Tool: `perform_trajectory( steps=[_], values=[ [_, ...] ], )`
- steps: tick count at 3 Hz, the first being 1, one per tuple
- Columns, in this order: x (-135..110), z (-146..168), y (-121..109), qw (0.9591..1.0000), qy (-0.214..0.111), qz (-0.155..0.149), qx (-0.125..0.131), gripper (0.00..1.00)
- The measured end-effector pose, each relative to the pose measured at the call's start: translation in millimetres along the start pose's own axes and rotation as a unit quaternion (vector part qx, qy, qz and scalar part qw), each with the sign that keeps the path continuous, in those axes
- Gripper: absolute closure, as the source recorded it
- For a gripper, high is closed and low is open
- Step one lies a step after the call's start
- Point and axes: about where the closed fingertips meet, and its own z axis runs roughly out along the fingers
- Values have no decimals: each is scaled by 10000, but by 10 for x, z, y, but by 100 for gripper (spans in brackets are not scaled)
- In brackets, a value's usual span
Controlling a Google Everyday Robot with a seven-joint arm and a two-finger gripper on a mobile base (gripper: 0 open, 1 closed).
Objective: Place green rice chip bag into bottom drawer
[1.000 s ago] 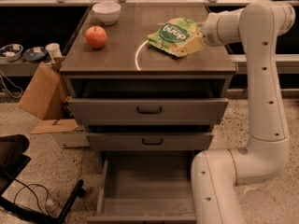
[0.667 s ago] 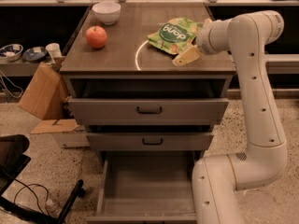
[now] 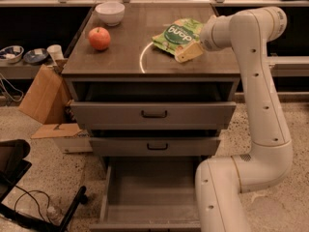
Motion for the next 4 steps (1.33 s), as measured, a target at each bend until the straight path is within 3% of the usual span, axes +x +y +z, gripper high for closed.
perform_trajectory(
  steps=[1, 2, 3, 4],
  values=[
    [-143, 122, -217, 9995, 55, 278, 128, 0],
    [-190, 263, -146, 9925, 56, 1139, -443, 0],
    [-173, 283, -126, 9927, 69, 1115, -457, 0],
    [-6, 444, -91, 9945, 215, 925, -446, 0]
  ],
)
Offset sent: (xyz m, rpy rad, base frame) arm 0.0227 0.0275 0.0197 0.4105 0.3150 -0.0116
